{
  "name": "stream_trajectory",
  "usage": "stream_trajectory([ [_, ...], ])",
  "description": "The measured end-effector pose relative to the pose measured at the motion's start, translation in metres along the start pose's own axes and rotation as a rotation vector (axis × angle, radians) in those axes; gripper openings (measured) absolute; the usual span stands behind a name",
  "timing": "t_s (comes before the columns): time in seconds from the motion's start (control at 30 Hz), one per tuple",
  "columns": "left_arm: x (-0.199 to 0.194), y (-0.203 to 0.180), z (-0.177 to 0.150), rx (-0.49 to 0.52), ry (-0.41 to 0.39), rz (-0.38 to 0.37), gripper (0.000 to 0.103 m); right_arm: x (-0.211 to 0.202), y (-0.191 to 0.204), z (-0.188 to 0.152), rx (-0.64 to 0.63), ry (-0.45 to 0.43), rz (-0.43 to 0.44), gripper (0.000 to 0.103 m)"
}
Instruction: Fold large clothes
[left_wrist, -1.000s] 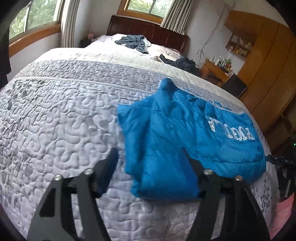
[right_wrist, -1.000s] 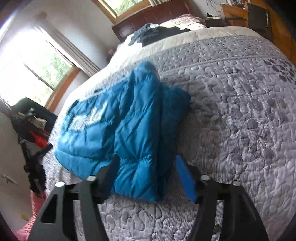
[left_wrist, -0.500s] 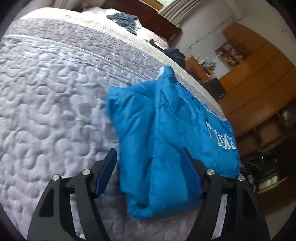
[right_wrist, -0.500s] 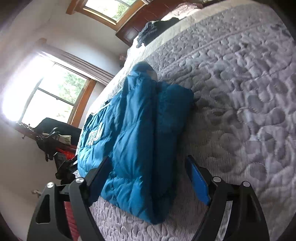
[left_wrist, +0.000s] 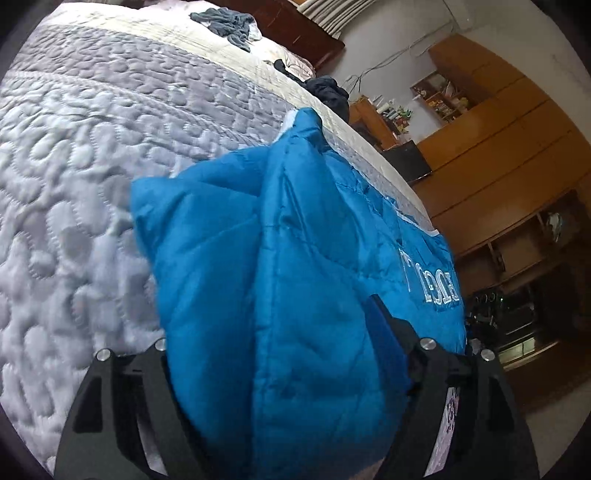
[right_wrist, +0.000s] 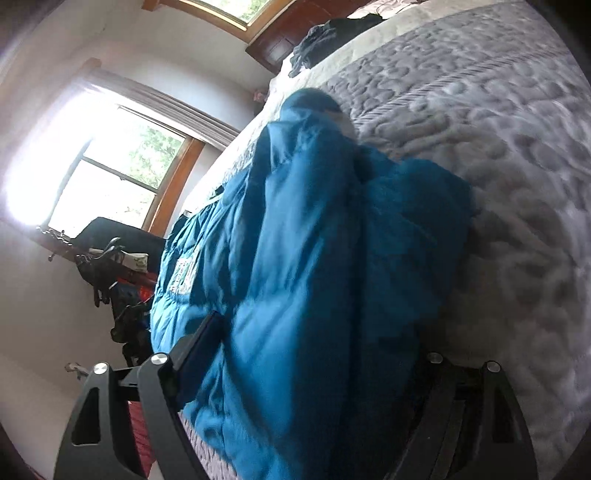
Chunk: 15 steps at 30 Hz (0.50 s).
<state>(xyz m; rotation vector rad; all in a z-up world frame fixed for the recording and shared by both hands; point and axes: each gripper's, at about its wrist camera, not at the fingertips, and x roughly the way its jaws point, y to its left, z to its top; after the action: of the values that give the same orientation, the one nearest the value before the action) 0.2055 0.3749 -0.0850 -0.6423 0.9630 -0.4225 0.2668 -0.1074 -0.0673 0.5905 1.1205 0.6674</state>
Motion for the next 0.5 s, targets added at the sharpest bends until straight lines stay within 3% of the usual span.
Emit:
stream_trajectory([
  [0.07, 0.003, -0.002, 0.002, -0.006, -0.003, 0.022, 0.071, 0.003, 0.004, 0.001, -0.005, -0.003, -0.006, 0.077],
  [0.23, 0.000, -0.008, -0.003, -0.011, -0.038, 0.041, 0.045, -0.002, 0.005, -0.006, 0.008, -0.025, 0.019, 0.047],
  [0.4, -0.012, -0.016, -0.007, 0.006, -0.075, 0.036, 0.026, -0.011, 0.022, -0.008, 0.007, -0.053, 0.031, 0.034],
  [0.5, -0.021, -0.021, -0.011, 0.009, -0.079, 0.012, 0.023, -0.024, 0.038, -0.011, -0.003, -0.072, 0.055, 0.031],
])
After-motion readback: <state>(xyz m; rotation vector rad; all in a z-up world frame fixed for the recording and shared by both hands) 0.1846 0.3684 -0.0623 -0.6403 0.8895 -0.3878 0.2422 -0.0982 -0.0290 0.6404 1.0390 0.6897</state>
